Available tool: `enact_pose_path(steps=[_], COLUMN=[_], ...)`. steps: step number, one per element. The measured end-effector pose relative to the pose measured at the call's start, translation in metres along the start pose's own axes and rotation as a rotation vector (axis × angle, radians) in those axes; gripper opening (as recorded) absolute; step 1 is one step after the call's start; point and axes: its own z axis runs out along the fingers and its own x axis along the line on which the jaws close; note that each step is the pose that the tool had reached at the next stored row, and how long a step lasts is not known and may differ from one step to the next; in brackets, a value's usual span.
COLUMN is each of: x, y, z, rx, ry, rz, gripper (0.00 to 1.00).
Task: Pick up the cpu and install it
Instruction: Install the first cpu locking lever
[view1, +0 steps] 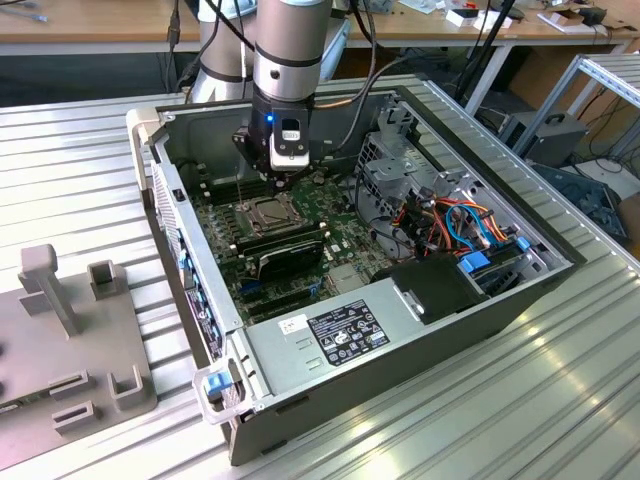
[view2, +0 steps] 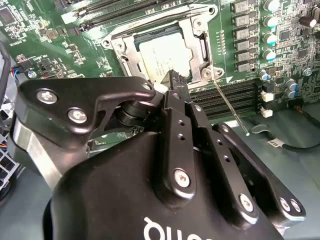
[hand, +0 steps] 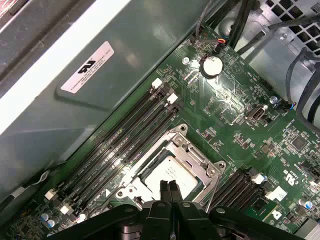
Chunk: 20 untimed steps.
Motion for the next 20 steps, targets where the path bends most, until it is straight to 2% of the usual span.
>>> enact_pose_path(steps=[4,14,20], x=[0.0000,0.0000,0.0000], y=[0.0000,0.0000,0.0000], z=[0.0000,0.0000,0.0000], rx=[0.0000,-0.0040,-0.0041], ry=[0.0001,0.0072,0.0076], rz=[-0.002,-0.219,-0.230], gripper=[0.11,0.11,0.11])
